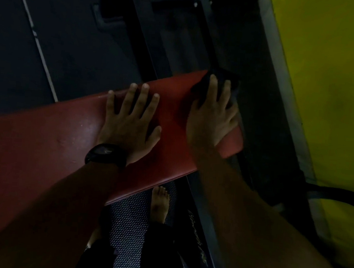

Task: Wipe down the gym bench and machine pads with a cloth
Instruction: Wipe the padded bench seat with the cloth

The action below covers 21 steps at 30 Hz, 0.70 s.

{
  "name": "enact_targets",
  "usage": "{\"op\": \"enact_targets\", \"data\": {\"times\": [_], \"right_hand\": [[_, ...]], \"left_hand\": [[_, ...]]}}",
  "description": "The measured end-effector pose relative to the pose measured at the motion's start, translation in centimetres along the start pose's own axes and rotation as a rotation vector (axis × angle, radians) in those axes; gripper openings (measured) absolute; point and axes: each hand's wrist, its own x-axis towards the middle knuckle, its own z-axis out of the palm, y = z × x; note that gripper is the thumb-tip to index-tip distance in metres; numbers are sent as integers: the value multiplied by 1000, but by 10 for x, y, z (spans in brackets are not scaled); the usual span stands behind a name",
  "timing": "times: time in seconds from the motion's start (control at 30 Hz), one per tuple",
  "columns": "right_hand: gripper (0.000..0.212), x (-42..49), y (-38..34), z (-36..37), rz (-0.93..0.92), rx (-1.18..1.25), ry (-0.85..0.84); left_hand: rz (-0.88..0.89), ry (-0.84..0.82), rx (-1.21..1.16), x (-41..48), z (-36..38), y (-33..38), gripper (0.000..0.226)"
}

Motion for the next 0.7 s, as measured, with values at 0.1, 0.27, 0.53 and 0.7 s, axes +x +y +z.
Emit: {"op": "enact_targets", "data": {"times": [0.1,0.27,0.53,0.7], "right_hand": [[63,-15,-5,6,-313,-34,-33],[63,46,4,-4,-395,-204,-23],[67,-8,10,-3,49,-46,-37],[62,20,20,-5,-429,-128,-53]], "left_hand": [[0,5,-9,0,1,-1,79],[18,20,-14,1,2,-1,79],[44,3,-20,-1,-1,0,80],[69,30,-21,-2,0,1,80]]}}
